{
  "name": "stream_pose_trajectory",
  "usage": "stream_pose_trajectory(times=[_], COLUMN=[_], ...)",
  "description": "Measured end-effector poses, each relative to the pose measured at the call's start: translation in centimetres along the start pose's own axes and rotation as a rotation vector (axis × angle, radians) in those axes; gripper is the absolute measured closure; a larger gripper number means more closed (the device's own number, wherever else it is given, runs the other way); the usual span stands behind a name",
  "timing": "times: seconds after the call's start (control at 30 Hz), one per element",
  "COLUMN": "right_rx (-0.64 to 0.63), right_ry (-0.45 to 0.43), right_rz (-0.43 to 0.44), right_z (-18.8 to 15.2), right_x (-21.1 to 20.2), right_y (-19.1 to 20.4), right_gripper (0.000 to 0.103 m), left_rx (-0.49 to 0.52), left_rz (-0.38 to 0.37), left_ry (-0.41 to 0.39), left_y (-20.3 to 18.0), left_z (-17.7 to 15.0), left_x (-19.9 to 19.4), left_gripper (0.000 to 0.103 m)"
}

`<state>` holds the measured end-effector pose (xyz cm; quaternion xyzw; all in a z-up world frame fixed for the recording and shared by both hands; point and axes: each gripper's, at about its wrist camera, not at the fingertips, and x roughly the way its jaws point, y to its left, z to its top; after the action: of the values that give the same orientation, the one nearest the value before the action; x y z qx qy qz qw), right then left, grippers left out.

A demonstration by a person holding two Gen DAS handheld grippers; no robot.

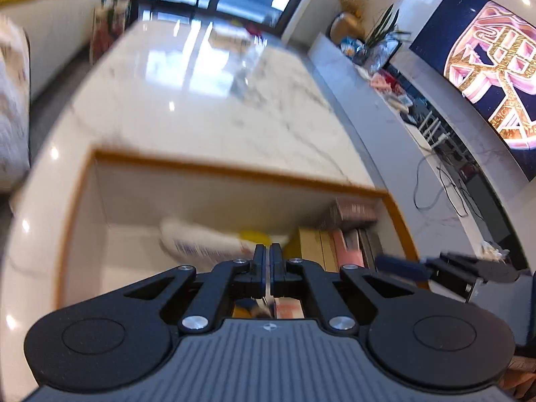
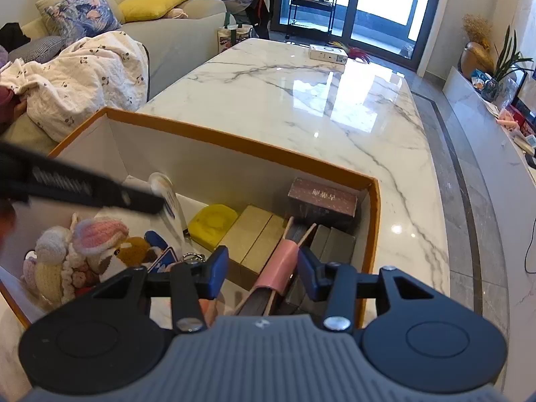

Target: Organize objects

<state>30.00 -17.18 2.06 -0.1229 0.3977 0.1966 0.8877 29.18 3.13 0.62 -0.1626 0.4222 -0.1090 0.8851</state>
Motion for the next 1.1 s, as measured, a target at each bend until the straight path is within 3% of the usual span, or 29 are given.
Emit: stream_pose_trajectory(times=[0.2,0.3,0.43,0.53,0.73,0.93,1.1], right_rx=[0.004,-0.003,-0.077,-0.140,-0.208,-0.208,-0.163], right_ry=[-0.010,-0.022,-0.013,0.030,0.089,0.165,0.175], right_rz=[0.015,0.060,0.136,0.176,0.155,0.179,0.185], right_z=[0.0,0.2,0.7,1.0,1.8,2.2,2.3], right_x=[0.0,-0.1,0.3,1.2,3.3,4.9,5.0], right_y=[0.3,0.6,2.3,3.9,5.1,5.4,5.0], right_gripper=[0.055,0.055,0.056,0.069,0.078,0.086,0.091], left_rx=[0.013,0.013,0.058,0.050,0.062,0.036,0.011], left_rz=[0.046,0.036,0.095,0.097,0.105,0.087,0.083], left_ry=[-0.036,-0.013,0.024,0.043,0.032,0.006,-0.004], left_y=[0.5,0.5,0.6,1.3,1.9,2.9,3.6], left_z=[1.9,1.7,0.6,0.0,-0.4,-0.4,-0.6], left_x=[-0.7,-0.6,-0.2,-0.1,-1.0,-2.1,-2.7], left_gripper=[0.103,0.102,0.102,0.101,0.101,0.100,0.100])
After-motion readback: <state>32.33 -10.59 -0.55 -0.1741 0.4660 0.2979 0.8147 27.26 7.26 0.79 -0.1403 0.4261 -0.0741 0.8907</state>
